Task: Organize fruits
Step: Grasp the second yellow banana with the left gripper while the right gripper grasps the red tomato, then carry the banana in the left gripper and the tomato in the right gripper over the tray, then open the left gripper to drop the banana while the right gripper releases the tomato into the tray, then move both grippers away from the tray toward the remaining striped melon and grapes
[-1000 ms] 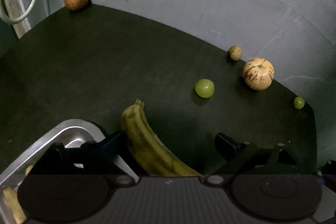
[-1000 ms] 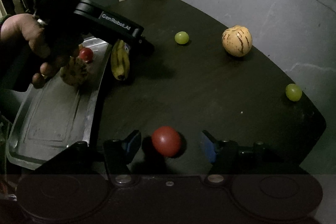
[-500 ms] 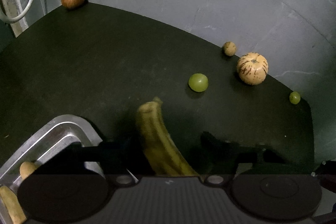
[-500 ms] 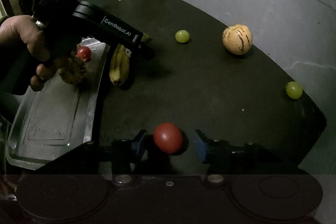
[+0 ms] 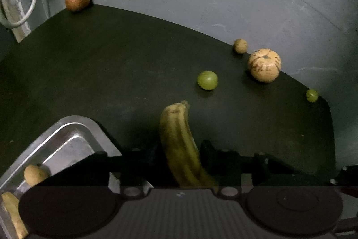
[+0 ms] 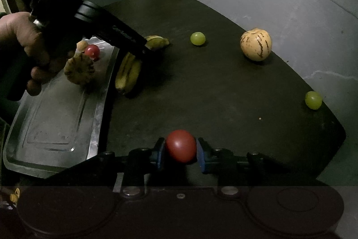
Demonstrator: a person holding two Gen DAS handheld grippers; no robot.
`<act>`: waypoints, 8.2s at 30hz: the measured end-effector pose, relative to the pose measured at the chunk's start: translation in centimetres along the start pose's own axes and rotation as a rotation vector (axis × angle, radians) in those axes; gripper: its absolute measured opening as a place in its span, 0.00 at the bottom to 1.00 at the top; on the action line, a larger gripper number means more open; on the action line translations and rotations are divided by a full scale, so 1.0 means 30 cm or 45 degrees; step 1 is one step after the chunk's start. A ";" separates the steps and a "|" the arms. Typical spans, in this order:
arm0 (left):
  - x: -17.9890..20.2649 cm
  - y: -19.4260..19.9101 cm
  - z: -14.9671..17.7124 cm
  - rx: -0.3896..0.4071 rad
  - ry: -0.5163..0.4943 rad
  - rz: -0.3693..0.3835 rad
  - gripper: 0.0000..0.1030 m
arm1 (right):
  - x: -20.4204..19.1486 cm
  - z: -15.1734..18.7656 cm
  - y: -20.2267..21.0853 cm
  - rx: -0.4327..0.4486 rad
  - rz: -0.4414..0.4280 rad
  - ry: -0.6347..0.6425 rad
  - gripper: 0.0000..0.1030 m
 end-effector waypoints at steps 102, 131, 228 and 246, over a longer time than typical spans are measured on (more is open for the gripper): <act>-0.391 0.295 0.247 0.104 0.139 -0.080 0.34 | -0.562 -0.164 -0.161 -0.036 -0.318 0.356 0.29; -0.394 0.390 0.186 0.213 0.276 -0.119 0.72 | -0.476 -0.201 -0.020 0.066 -0.347 0.288 0.60; 0.096 0.057 -0.163 0.175 -0.107 0.059 0.99 | 0.295 -0.295 -0.076 0.271 0.199 0.091 0.87; 0.001 -0.101 -0.216 0.123 0.254 0.109 0.96 | 0.339 -0.364 -0.329 0.230 0.092 0.287 0.58</act>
Point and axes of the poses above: each gripper's, at about its wrist camera, not at the fingertips, and y roughly against the way its jaws point, x to its right, z to its underside, the point moved 5 cm from there along -y, roughly the way its jaws point, and after that the axes turned 5 degrees about x, right-handed, at the moved point
